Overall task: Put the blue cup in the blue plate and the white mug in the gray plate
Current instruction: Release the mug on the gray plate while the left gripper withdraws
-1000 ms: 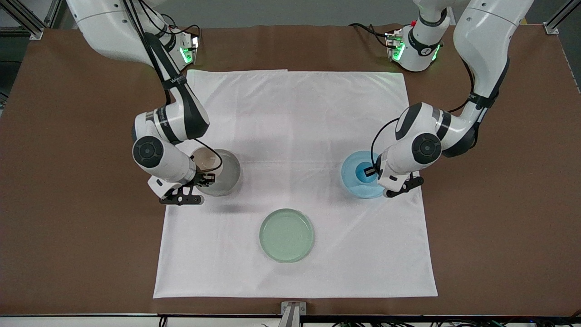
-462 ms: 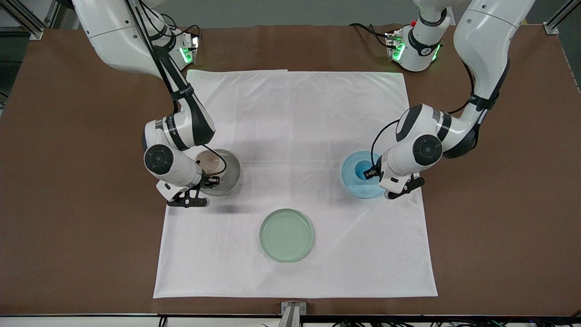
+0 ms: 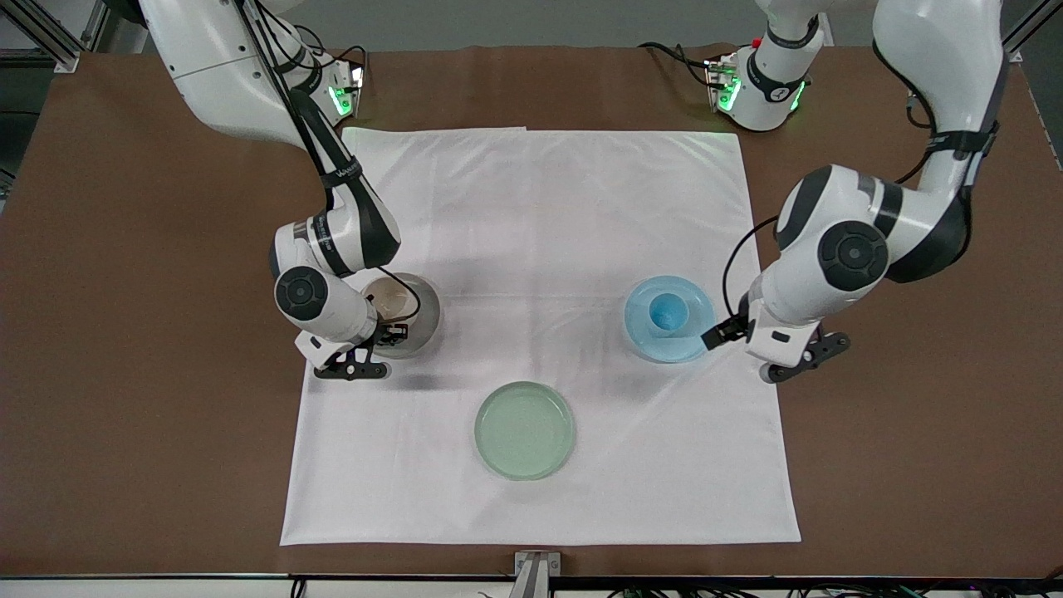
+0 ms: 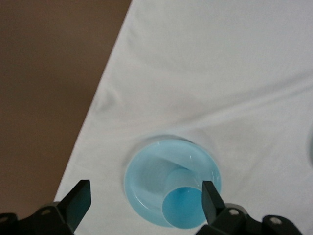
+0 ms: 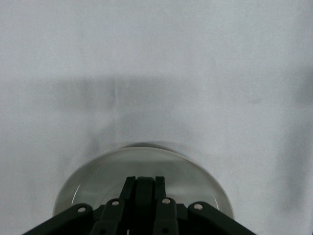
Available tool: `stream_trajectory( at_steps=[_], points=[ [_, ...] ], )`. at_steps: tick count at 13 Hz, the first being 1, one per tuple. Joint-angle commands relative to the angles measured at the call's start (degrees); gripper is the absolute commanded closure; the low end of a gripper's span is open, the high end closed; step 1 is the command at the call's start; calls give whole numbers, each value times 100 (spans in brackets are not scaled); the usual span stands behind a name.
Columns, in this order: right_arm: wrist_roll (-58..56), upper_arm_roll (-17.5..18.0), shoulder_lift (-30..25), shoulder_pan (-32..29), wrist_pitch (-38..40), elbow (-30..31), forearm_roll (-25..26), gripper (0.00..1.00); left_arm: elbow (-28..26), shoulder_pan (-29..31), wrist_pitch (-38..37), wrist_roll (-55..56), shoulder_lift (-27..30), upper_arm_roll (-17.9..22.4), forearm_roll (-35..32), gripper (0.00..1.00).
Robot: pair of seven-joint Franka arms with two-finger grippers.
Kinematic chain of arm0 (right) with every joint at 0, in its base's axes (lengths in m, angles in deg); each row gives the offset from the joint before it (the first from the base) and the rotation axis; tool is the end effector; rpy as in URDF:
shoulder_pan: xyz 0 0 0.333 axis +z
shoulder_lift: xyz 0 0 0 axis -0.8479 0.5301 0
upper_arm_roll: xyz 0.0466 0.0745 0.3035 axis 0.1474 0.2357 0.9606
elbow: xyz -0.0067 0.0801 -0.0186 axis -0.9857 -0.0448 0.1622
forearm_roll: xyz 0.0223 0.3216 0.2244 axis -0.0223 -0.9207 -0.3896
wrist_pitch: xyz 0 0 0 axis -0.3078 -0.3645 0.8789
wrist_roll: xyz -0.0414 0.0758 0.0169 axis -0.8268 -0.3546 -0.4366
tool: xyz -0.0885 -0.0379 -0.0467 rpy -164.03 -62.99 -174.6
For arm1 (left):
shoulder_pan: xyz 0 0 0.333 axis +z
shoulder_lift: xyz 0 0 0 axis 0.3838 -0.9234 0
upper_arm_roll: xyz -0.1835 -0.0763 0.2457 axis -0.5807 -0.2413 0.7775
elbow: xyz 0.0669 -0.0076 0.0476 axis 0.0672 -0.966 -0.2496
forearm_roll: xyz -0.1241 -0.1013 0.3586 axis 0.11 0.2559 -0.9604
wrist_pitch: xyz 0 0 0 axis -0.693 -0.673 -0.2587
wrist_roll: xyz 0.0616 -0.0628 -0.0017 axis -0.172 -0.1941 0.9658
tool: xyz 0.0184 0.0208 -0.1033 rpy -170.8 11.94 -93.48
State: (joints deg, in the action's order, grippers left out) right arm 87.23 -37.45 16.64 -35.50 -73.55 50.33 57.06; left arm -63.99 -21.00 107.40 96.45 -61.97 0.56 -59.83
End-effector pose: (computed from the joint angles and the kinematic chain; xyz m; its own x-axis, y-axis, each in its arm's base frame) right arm 0.6016 0.2309 0.2187 0.9965 -0.0054 -0.0831 -0.0074 -0.9997 -0.0242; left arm 0.6295 -0.1991 0.4004 0.9188 0.3946 0.0030 0.3943 -0.9177 -0.0477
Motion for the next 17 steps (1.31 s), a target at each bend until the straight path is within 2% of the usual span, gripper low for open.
stream_trajectory(
  at_steps=[1, 3, 5, 6, 7, 8, 9, 10, 12, 15, 17],
  points=[
    [29, -36, 105, 54, -17, -128, -49, 95, 622, 97, -247, -539, -28, 94, -765, 0],
    [29, -36, 114, 54, -17, -145, -49, 93, 983, 265, -500, -1199, 68, 86, -732, 0],
    [29, -36, 140, 54, -17, -163, -49, 91, 1002, 423, -677, -1324, 313, 33, -732, 0],
    [38, -36, 140, 54, -8, -180, -49, 83, 1011, 424, -790, -1324, 454, 33, -732, 0],
    [29, -36, 140, 54, 27, -198, -49, 56, 1011, 432, -948, -1385, 577, 33, -741, 0],
    [29, -36, 132, 46, 53, -198, -49, 22, 1011, 415, -1080, -1612, 718, 59, -750, 0],
    [20, -45, 114, 46, 62, -189, -49, 0, 1011, 424, -1169, -1832, 858, 68, -724, 0],
    [3, -45, 10, 19, 115, -172, -40, 0, 1011, 424, -1309, -1973, 964, 68, -723, 0],
    [11, -89, -428, -24, 884, -189, 4, 0, 1002, 485, -1529, -2455, 1192, 103, -549, 0],
    [-23, -124, -1464, -357, 2307, -145, 22, 0, 669, 56, -1914, -3431, 1781, 1216, 758, 0],
    [-102, -124, -2150, -735, 3170, -137, 39, 0, 432, -313, -2110, -3765, 2071, 1762, 972, 0]
  ],
)
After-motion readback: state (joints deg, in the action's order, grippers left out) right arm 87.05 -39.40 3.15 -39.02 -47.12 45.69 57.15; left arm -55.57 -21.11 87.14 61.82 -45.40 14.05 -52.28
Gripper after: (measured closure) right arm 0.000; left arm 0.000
